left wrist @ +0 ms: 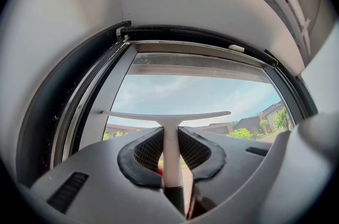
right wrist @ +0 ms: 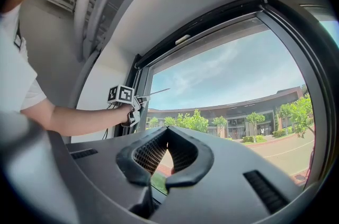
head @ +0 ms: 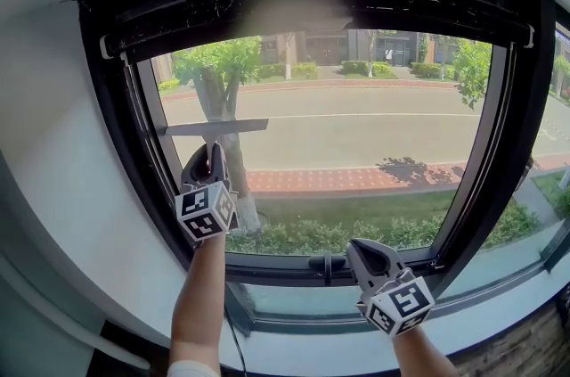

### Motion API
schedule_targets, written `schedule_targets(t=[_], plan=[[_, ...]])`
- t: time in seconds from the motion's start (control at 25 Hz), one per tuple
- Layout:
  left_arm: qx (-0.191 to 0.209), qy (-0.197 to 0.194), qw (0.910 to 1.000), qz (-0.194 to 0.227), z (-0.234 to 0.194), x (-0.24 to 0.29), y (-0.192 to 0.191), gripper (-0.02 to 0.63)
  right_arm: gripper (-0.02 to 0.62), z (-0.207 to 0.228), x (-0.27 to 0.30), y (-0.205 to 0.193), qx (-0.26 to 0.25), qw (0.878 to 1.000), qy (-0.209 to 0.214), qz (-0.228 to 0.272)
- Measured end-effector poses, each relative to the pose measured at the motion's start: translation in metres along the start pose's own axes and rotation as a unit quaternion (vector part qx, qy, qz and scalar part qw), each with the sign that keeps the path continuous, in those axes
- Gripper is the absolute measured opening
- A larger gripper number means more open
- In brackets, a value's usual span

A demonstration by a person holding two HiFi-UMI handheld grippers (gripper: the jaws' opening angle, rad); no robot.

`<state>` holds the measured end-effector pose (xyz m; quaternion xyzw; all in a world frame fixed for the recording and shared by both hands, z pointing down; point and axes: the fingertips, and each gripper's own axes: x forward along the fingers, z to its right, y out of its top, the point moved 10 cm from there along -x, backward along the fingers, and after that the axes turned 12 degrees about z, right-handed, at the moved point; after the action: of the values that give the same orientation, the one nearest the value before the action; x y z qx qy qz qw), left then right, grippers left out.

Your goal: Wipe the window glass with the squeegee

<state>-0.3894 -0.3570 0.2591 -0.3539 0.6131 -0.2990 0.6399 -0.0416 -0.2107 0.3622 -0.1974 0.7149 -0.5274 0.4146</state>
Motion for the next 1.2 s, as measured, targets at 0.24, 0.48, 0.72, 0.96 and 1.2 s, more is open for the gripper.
schedule_targets(t=[0.24,0.48,0.72,0.96,1.2], plan=[[-0.006,0.005,0.9998,-0.021,0.001,-0.022,-0.026,0.091,0.011,-0.002,-0.005,-0.003,0.005,1.0,-0.006,-0.011],[-0.008,0.008,0.9989,-0.046,0.002,-0.045,-0.055,0.091,0.011,-0.003,-0.008,-0.006,0.007,1.0,-0.009,-0.017],[-0.016,0.011,0.9974,-0.069,0.003,-0.063,-0.076,0.091,0.01,-0.006,-0.011,-0.01,0.011,1.0,-0.009,-0.024],[-0.018,0.014,0.9945,-0.102,0.004,-0.084,-0.099,0.091,0.011,-0.01,-0.014,-0.014,0.012,0.999,-0.007,-0.032],[-0.024,0.016,0.9907,-0.133,0.003,-0.103,-0.122,0.091,0.011,-0.013,-0.017,-0.019,0.015,0.999,-0.007,-0.037]])
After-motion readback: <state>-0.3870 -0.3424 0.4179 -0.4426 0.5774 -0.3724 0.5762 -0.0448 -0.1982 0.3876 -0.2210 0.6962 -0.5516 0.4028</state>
